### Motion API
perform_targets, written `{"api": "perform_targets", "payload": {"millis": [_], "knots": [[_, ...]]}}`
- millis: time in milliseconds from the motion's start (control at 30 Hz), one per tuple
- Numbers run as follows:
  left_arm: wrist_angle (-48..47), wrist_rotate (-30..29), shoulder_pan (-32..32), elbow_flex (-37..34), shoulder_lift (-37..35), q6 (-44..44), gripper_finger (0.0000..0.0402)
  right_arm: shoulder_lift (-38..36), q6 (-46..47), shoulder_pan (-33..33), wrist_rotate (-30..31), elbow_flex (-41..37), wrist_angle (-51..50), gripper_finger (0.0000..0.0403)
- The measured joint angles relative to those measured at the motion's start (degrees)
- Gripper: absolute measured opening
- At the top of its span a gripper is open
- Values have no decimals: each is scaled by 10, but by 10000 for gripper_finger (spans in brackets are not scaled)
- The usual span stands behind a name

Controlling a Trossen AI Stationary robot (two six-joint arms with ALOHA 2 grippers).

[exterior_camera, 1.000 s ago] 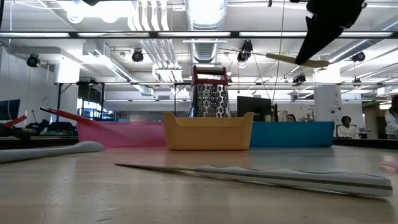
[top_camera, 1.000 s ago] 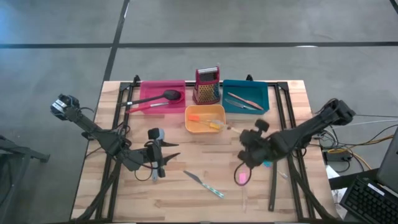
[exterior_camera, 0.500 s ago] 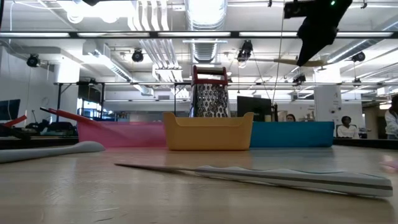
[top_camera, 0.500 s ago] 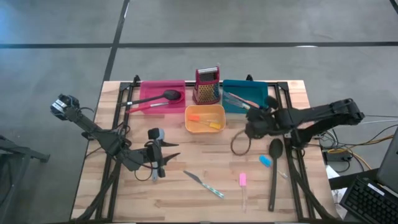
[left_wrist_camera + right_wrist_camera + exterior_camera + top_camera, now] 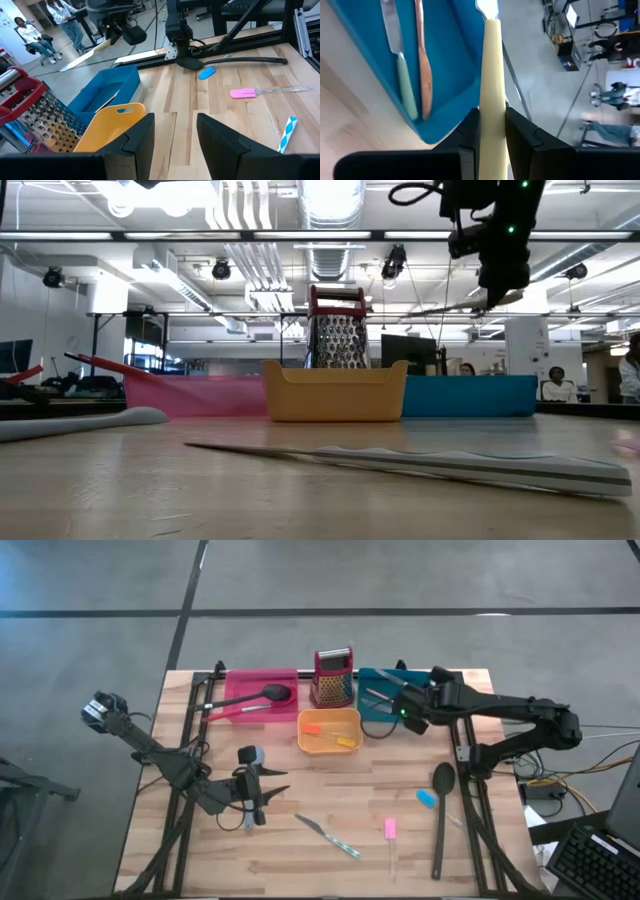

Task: Pick & Place Kitchen Items
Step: Put the yellow table knife into the blue bin

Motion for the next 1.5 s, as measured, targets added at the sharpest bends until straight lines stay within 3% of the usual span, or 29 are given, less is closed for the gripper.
{"api": "perform_targets", "payload": {"millis": [233,500,867,1233,1500], "knots": [[0,0,0,0,0,0,151,0,-87,-52,-40,-1,16,50],[0,0,0,0,0,0,151,0,-170,-105,-108,-9,101,50],[0,0,0,0,0,1,151,0,-178,-172,-158,-82,177,50],[0,0,1,0,0,1,151,0,-198,-195,-215,-193,343,50],[0,0,2,0,0,1,151,14,-186,-197,-216,-225,384,50]]}}
